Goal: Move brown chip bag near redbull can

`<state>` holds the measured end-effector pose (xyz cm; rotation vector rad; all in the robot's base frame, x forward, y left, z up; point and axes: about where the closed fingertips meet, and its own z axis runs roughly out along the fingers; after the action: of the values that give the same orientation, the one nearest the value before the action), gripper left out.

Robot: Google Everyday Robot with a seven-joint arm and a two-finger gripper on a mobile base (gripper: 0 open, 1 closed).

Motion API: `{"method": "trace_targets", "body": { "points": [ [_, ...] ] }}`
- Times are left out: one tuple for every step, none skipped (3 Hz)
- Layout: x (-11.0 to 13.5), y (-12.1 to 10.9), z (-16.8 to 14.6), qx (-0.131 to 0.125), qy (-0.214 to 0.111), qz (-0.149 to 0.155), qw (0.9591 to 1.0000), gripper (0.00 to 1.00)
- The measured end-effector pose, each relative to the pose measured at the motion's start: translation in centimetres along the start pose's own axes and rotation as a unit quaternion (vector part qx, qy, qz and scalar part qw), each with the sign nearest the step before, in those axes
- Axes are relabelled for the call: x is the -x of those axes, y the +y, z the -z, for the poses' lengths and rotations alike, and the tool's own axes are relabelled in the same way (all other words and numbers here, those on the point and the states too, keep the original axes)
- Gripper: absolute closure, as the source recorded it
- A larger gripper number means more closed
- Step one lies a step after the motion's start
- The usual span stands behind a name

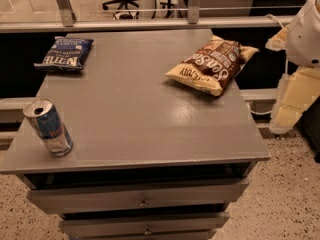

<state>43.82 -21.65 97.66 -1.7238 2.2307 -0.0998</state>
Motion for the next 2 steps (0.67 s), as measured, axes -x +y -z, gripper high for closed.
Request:
{"method": "trace_targets", "body": {
  "points": [
    [0.0,0.0,0.0,0.0,0.0,0.0,1.0,0.0],
    [0.5,-2.0,-0.9,-0.023,-0.012,-0.001,0.9996,0.0]
  ]
}}
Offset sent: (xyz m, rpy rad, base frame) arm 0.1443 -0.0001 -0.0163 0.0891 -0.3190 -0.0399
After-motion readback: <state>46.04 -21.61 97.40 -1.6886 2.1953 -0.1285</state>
